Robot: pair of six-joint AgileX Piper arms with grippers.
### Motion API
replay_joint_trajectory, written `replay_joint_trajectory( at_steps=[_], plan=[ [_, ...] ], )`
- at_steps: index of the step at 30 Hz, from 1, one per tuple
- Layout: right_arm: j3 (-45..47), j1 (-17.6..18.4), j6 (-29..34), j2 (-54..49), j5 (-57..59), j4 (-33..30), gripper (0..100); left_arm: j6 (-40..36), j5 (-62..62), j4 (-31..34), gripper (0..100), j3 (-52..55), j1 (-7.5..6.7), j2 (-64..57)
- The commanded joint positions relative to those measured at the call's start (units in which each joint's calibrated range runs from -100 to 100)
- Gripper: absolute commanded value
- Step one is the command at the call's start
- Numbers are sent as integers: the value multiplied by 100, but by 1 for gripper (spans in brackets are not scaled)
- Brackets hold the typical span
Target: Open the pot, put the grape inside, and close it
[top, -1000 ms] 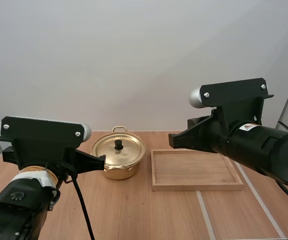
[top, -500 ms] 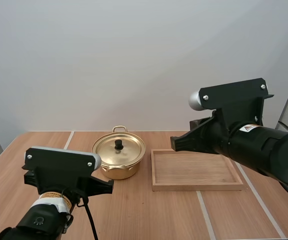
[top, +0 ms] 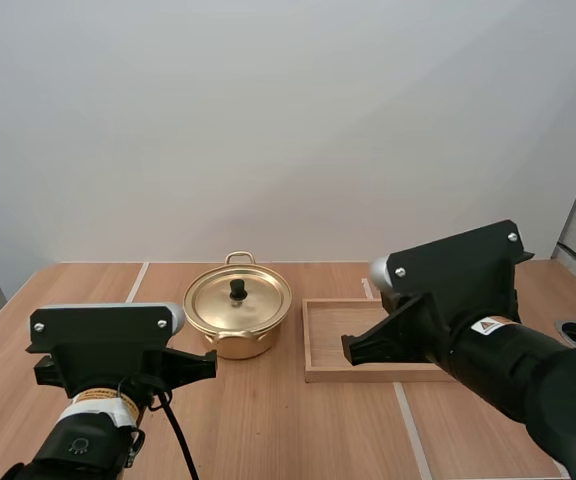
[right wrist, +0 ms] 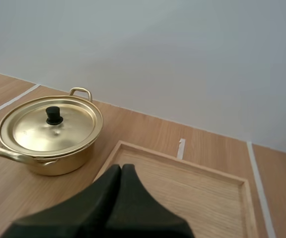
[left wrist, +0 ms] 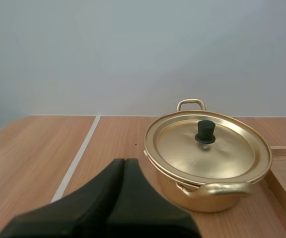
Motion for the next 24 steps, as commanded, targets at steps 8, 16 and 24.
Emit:
replay_joint_trajectory(
  at_steps=[8,16,24],
  plan=[
    [779,14,-556,-164,-839,-40,0,-353,-117,29,0,0,32,-29],
    [1297,14,-634,-164,-1907,98,0,-344,-119,29,0,0,32,-29],
    [1311,14,-634,-164,-2097,487,0,-344,-119,29,0,0,32,-67]
  ],
)
